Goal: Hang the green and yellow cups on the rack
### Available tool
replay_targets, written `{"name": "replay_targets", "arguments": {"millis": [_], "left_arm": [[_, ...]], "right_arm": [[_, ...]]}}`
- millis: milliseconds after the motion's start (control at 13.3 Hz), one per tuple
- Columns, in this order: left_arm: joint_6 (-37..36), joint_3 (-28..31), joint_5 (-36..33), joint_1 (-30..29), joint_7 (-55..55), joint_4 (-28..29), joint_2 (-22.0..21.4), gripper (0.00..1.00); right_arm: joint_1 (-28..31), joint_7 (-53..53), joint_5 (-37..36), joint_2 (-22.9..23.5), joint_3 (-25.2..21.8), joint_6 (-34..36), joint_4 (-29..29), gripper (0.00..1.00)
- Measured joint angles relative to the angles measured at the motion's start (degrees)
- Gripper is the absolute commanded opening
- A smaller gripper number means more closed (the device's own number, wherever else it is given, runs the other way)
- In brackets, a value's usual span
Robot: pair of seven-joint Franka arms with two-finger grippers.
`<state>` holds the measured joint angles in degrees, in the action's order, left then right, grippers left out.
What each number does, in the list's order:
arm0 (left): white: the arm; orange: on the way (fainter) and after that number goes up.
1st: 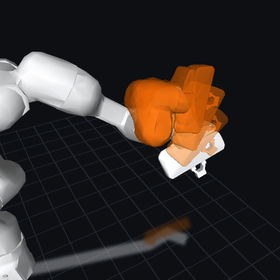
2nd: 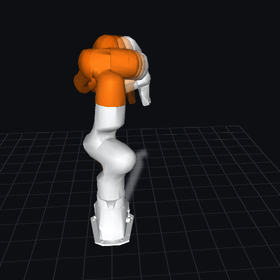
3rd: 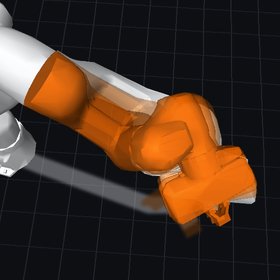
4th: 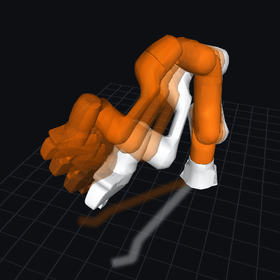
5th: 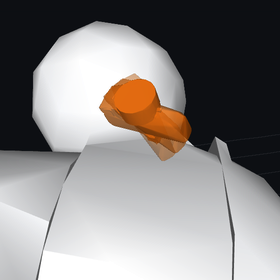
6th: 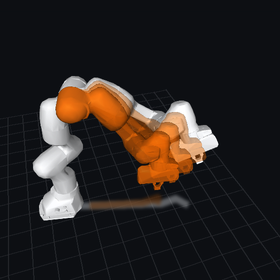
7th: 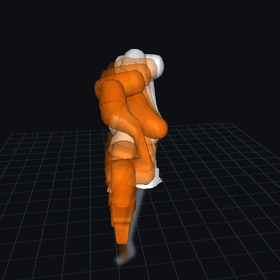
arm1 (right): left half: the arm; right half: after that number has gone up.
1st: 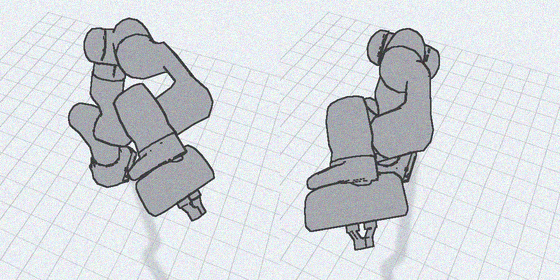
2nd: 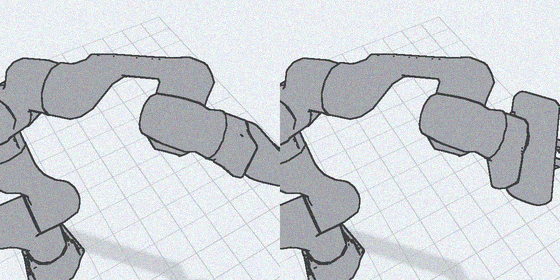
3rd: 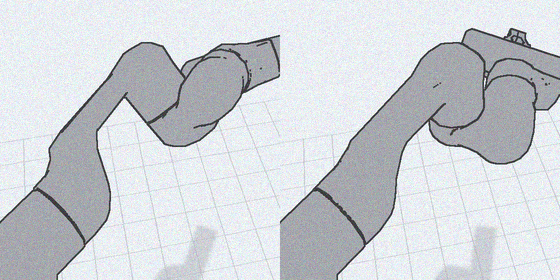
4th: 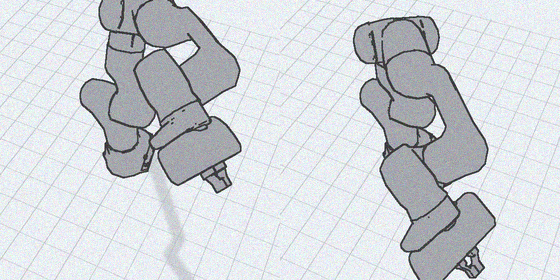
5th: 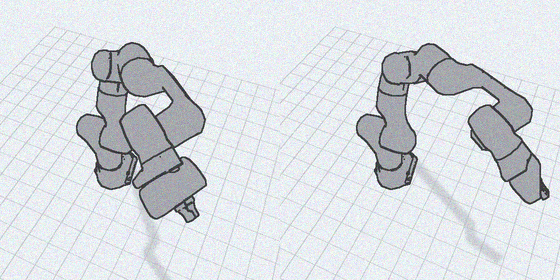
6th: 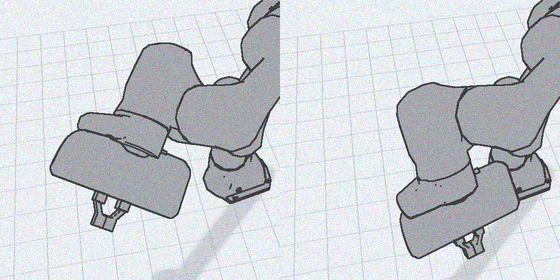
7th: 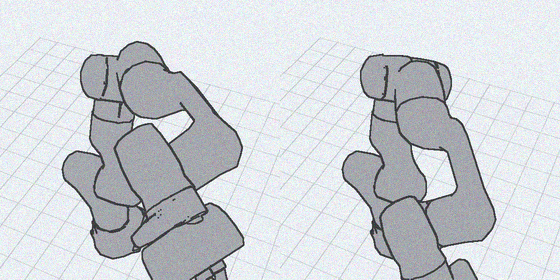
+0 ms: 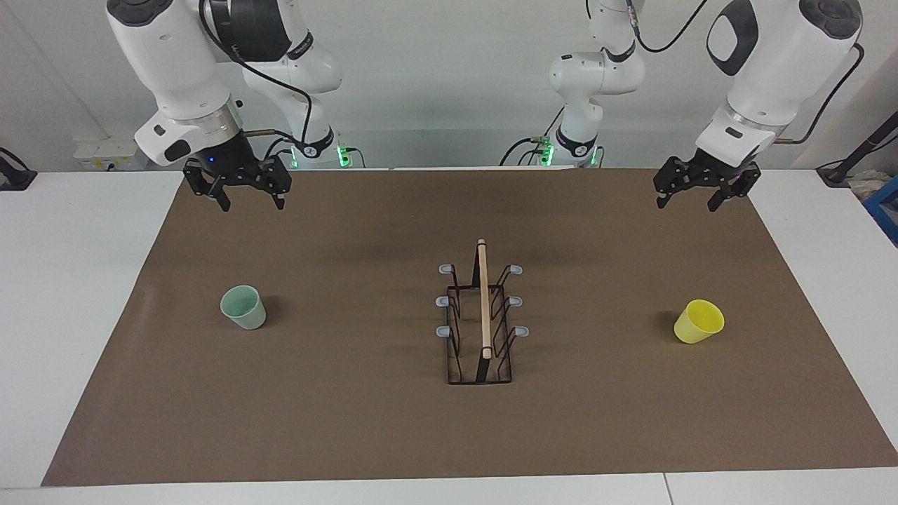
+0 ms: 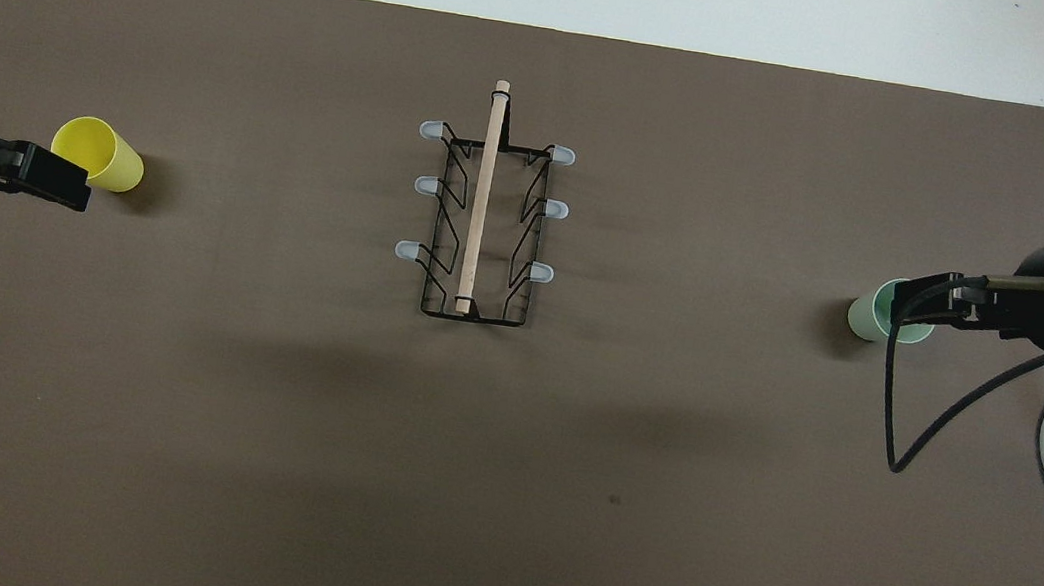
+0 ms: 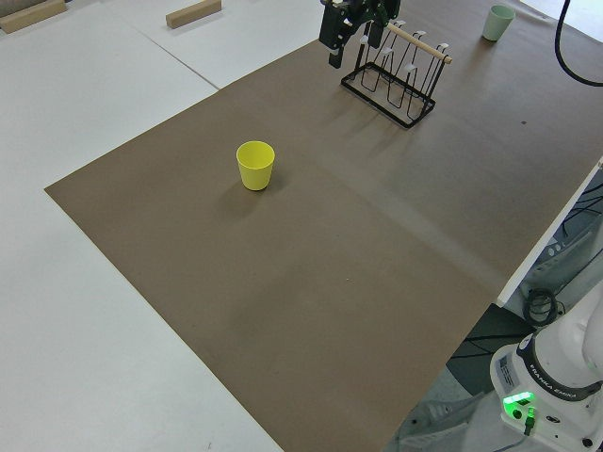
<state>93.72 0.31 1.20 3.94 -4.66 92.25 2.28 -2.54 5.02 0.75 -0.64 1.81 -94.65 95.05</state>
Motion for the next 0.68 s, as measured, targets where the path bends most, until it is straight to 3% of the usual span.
{"name": "replay_targets", "arguments": {"millis": [677], "left_arm": [[0.01, 7.06, 0.57, -2.25, 8.39, -16.12, 19.07, 1.00]], "right_arm": [[0.01, 0.00, -0.22, 0.01, -0.11, -0.01, -0.01, 1.00]]}}
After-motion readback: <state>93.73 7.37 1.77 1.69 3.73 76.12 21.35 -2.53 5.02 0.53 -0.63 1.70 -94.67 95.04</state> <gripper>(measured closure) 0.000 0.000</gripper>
